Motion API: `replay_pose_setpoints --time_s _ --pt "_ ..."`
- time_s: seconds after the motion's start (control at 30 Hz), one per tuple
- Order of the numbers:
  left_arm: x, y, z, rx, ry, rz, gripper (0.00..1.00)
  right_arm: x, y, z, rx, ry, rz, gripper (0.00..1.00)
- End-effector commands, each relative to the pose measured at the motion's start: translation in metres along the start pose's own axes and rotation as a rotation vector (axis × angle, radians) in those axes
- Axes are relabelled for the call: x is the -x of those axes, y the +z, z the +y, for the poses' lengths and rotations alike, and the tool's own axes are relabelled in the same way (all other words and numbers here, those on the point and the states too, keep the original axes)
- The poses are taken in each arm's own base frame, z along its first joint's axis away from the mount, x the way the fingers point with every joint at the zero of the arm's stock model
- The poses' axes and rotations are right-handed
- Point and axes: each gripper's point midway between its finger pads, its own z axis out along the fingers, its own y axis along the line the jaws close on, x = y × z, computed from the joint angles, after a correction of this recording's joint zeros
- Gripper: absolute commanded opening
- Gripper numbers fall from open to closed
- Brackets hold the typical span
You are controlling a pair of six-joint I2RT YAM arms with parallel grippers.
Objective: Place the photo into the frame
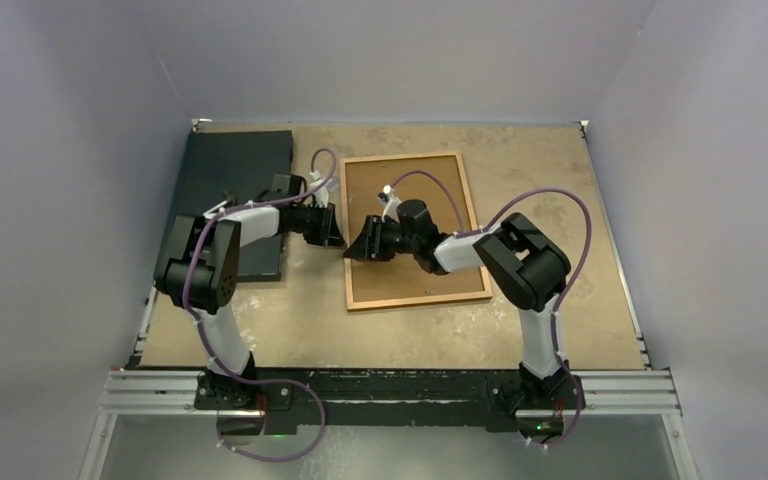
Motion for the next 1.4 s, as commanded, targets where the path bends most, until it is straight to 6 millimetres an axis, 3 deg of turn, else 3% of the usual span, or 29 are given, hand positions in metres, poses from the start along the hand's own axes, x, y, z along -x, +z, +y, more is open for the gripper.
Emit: replay_pose_setpoints --time_s 0.0,0.07,0.13,0.3,0.37,0.53,0.7,0.8,1.0,1.2,1.27,1.37 --pt "0.01 -0.014 0.004 0.041 0.095 0.011 0.0 0.034 -0.027 0.035 0.064 -0.074 -0.069 0.54" --pt "0.014 -0.022 0.004 0.048 0.133 0.016 0.05 0.055 -0.046 0.035 0.039 -0.101 -0.101 0.62" --pt "0.014 -0.025 0.003 0.053 0.146 0.016 0.11 0.073 -0.065 0.023 -0.027 -0.107 -0.128 0.68" --pt "0.007 -0.022 0.001 0.038 0.12 0.014 0.32 0.1 -0.132 -0.038 -0.272 -0.065 -0.231 0.78" --pt "0.002 -0.018 0.0 0.028 0.128 0.023 0.34 0.104 -0.159 -0.067 -0.397 -0.033 -0.261 0.81" --pt "-0.006 -0.007 0.003 0.027 0.175 0.05 0.31 0.124 -0.205 -0.103 -0.574 0.002 -0.369 0.84" --pt "-0.021 0.003 -0.004 0.004 0.232 0.087 0.22 0.139 -0.213 -0.127 -0.67 0.021 -0.405 0.88" --pt "-0.028 0.008 -0.012 -0.02 0.259 0.099 0.18 0.162 -0.216 -0.137 -0.693 0.021 -0.464 0.93" --pt "-0.049 0.02 -0.035 -0.062 0.346 0.157 0.15 0.213 -0.227 -0.177 -0.792 0.042 -0.58 0.99" --pt "-0.059 0.031 -0.054 -0.085 0.432 0.185 0.14 0.25 -0.2 -0.201 -0.728 0.072 -0.576 0.99" --pt "-0.065 0.037 -0.057 -0.095 0.447 0.206 0.14 0.249 -0.182 -0.215 -0.703 0.102 -0.526 0.99" --pt "-0.073 0.048 -0.064 -0.111 0.467 0.232 0.14 0.257 -0.164 -0.217 -0.638 0.098 -0.508 0.99"
